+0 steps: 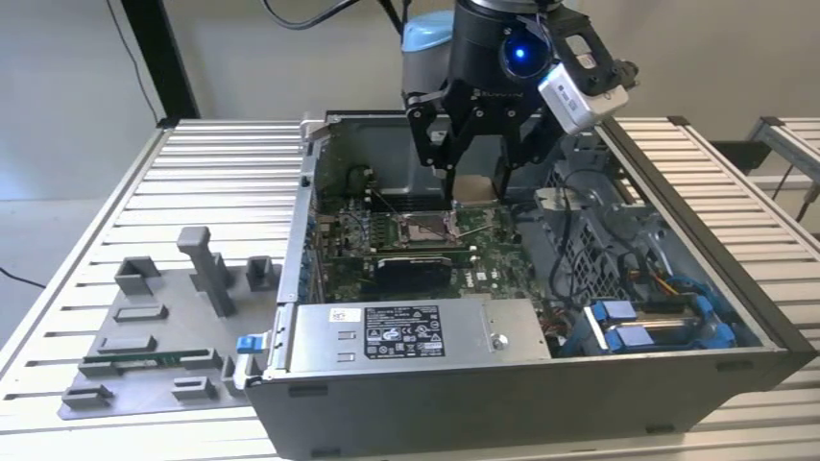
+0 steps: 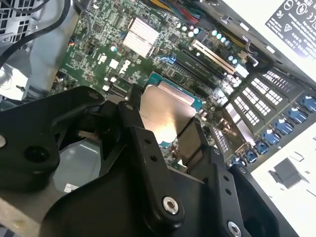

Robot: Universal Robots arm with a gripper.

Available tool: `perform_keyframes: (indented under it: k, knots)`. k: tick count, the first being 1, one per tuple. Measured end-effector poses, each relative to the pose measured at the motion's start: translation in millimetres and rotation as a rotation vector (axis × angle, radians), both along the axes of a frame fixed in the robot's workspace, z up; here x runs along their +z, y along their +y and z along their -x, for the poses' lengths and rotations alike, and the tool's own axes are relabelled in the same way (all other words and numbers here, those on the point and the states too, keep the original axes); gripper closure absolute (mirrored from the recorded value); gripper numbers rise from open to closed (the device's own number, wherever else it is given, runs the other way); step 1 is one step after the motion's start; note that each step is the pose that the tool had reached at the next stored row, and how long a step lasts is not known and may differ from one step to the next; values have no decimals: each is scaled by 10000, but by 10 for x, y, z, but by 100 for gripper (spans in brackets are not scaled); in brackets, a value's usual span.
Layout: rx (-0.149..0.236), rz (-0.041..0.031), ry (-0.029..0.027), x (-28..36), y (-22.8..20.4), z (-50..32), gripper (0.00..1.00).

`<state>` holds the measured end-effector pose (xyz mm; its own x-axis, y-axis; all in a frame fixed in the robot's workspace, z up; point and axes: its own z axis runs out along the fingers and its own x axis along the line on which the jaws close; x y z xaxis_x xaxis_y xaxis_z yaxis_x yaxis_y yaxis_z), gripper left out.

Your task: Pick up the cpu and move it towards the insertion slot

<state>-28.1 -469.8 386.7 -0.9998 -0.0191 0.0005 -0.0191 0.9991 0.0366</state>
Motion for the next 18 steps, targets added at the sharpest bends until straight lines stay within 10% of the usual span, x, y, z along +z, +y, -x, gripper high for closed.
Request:
perform_keyframes:
  k: [9,18]
  knots:
    - [1,1,0,0,17,-2,100]
    - [2,0,0,-2,125,-2,100]
